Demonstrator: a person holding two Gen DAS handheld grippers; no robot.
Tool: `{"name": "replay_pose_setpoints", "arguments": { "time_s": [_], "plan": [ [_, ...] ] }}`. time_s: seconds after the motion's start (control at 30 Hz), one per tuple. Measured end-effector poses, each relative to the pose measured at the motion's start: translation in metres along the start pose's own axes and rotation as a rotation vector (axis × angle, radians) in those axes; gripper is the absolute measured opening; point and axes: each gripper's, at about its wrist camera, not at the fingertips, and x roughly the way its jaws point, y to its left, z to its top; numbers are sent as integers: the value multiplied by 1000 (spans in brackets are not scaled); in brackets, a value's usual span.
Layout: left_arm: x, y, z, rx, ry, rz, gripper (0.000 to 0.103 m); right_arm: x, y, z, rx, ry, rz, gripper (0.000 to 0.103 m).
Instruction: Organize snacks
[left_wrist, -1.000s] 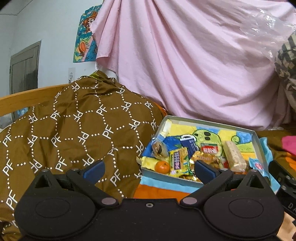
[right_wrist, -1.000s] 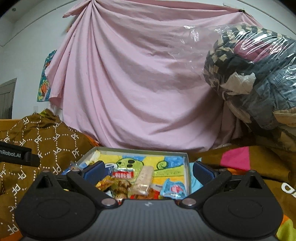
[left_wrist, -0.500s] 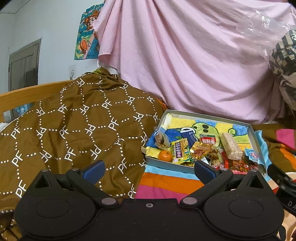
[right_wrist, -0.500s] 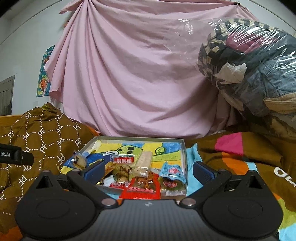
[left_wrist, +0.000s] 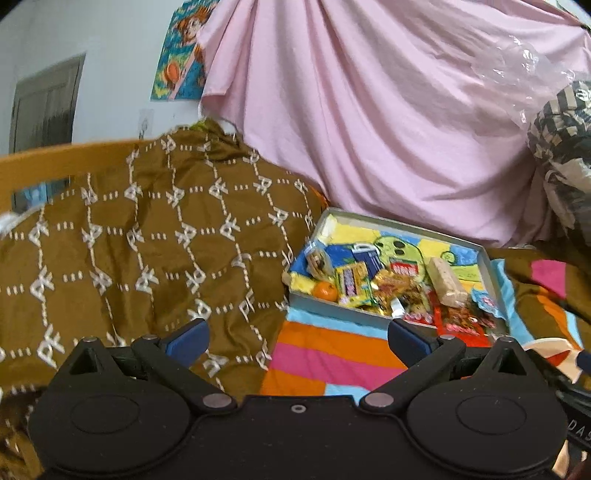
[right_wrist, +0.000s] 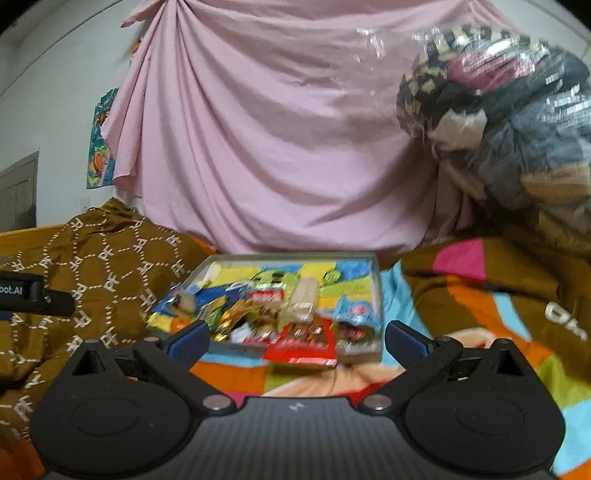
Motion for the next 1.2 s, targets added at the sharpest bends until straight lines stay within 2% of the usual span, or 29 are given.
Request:
{"name": "replay_pose_setpoints", "arguments": {
  "time_s": [0.37,0.53,0.77,0.9,1.2],
  "plan": [
    [-21,6,-28,54,3,-29,102,-29,11,-16,25,64,33,103],
    [-29,14,-32,52,-8,-37,102,-36,21,-18,4,54,37,103],
    [-32,27,-42,38,-7,-17,102,-39,25,-23,59,86,49,103],
    [-31,32,-44,38,0,-14,102,-37,30,-27,57,111,64,103],
    [-36,34,-50,54,-12,-7,102,-38,35,-29,36,108,81,103]
  ]
}}
